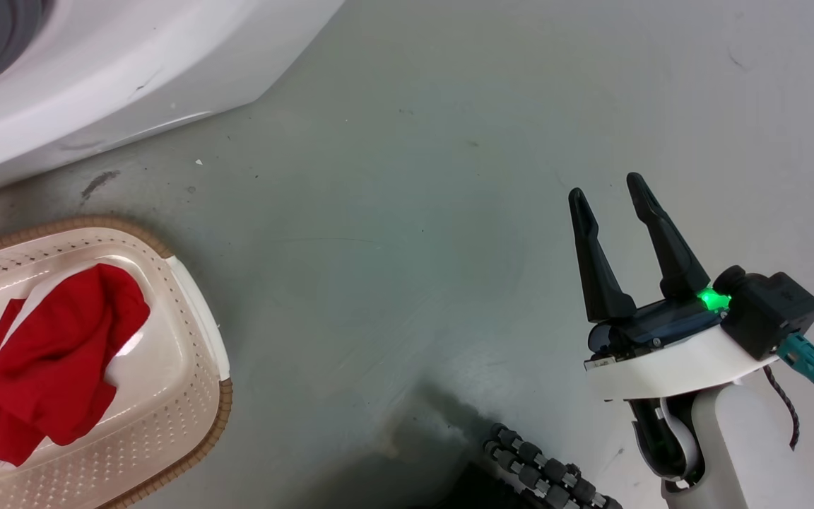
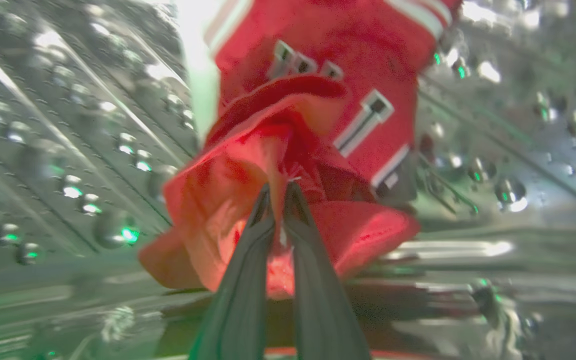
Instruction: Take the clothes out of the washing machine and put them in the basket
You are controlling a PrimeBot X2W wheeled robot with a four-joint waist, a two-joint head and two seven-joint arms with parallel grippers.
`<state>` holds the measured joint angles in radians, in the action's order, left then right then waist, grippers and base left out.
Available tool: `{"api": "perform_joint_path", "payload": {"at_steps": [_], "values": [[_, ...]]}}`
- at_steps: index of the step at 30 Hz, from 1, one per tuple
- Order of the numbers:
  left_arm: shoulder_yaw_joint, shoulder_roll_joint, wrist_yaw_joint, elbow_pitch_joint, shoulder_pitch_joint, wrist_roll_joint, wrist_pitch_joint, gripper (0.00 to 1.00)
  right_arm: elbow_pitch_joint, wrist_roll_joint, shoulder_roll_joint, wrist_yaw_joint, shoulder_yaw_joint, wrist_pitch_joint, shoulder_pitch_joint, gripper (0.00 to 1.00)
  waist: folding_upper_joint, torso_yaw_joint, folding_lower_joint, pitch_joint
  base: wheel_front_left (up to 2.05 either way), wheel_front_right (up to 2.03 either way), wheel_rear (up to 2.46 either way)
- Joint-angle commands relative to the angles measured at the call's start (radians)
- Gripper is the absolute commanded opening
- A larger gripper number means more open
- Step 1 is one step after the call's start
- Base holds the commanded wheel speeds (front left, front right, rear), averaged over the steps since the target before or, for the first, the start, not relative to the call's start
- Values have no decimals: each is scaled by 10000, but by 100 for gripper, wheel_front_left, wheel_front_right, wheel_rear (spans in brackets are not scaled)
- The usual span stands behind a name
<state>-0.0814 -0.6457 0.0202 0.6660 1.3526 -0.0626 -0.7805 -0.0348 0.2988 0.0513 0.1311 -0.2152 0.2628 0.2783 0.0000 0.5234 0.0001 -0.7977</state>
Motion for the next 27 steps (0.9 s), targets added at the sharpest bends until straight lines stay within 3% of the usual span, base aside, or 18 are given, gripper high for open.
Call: {"api": "perform_joint_path", "payload": {"at_steps": [1, 10, 27], "values": [[47, -102, 149, -190, -190, 85, 289, 0, -22, 35, -20, -7, 26, 29, 171, 100, 0, -15, -1, 28, 0, 0, 0], [282, 26, 557, -290, -619, -203, 2445, 0, -57, -127, -19, -7, 239, 29, 341, 100, 0, -227, -1, 499, 0, 0, 0], [947, 1156, 116, 1443, -3359, -1647, 7294, 0, -516, -801, -14, -7, 590, 28, -332, 100, 0, -922, -1, 3255, 0, 0, 0]]}}
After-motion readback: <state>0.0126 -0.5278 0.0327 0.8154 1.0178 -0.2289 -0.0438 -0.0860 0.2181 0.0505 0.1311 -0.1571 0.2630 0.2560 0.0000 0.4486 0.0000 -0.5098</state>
